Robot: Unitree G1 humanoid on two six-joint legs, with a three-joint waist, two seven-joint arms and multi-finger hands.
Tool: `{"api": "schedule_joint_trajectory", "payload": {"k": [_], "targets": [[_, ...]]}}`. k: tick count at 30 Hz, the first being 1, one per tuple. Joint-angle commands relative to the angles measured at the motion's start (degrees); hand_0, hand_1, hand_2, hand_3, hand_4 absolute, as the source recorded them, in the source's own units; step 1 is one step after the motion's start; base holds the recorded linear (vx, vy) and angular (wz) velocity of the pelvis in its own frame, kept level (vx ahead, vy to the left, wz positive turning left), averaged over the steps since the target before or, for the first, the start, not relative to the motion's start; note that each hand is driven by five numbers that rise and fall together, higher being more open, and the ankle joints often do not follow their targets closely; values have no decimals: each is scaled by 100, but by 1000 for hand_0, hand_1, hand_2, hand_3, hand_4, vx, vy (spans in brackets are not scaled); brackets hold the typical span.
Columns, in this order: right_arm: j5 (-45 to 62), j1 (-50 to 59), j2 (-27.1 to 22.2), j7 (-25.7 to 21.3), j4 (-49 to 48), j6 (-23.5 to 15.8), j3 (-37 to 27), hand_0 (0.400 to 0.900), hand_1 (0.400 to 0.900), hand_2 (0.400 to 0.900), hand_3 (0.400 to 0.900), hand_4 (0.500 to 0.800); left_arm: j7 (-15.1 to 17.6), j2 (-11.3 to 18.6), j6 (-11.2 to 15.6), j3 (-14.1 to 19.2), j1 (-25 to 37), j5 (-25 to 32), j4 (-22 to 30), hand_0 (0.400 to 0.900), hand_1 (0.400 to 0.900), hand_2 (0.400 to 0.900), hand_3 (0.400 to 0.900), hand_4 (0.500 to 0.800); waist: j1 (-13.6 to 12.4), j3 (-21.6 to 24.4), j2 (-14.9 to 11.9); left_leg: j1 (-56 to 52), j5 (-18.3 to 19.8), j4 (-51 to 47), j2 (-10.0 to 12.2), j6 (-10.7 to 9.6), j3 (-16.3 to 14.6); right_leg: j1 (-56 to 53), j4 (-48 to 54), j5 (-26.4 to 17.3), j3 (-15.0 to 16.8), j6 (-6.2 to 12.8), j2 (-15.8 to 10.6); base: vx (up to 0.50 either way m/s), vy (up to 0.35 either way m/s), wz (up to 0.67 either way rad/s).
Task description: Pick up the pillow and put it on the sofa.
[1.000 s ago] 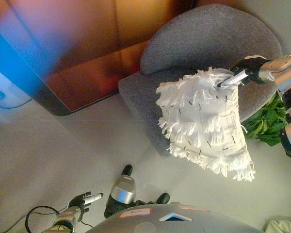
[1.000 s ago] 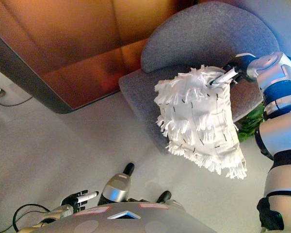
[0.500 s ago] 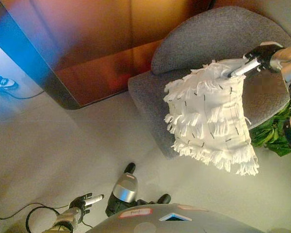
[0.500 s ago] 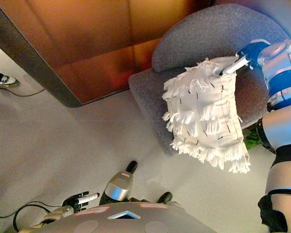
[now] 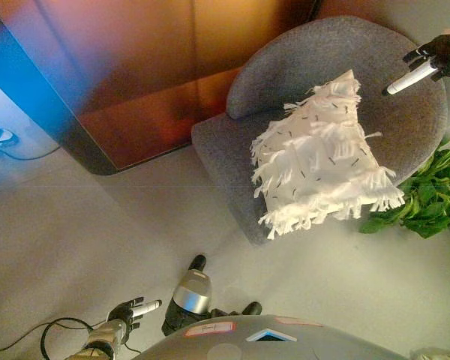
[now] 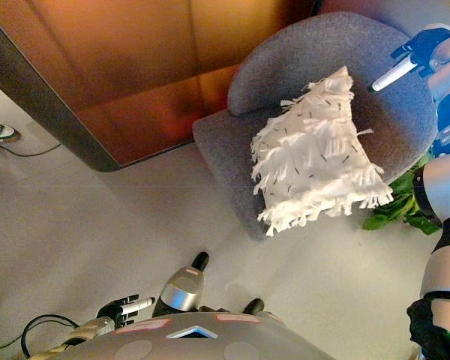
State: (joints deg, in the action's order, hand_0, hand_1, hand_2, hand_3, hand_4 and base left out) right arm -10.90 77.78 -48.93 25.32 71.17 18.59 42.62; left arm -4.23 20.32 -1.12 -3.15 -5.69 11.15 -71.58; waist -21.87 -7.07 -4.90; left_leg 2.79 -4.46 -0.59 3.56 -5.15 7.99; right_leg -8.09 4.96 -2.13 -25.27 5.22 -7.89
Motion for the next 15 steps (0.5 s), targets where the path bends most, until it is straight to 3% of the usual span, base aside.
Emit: {"api": "schedule_joint_trajectory", "payload": {"k": [1, 9, 15], "targets": [[-500, 1017, -592, -197, 73, 44, 730, 900, 900, 900, 900, 800, 43, 303, 30, -490, -220, 59, -219, 900, 900, 900, 900, 800, 65, 485, -101, -211, -130, -441, 414, -178, -166, -135, 4, 26, 109, 188, -262, -63, -2, -10], [12, 779, -810, -131, 109, 91, 503, 900, 900, 900, 900, 800, 29, 267, 59, -460, -150, 219, -246, 900, 900, 900, 900, 800, 303, 533, -64, -284, -84, -441, 411, -158, -331, -51, 4, -23, 293, 199, -267, -55, 3, -12], [1413, -194, -875, -630, -534, -132, -615, 900, 900, 900, 900, 800, 14, 212, -27, -394, 68, 409, -251, 900, 900, 900, 900, 800, 612, 528, -29, -386, -9, -441, 384, -119, -518, 14, 4, -117, 473, 230, -298, -70, 12, -15]]}}
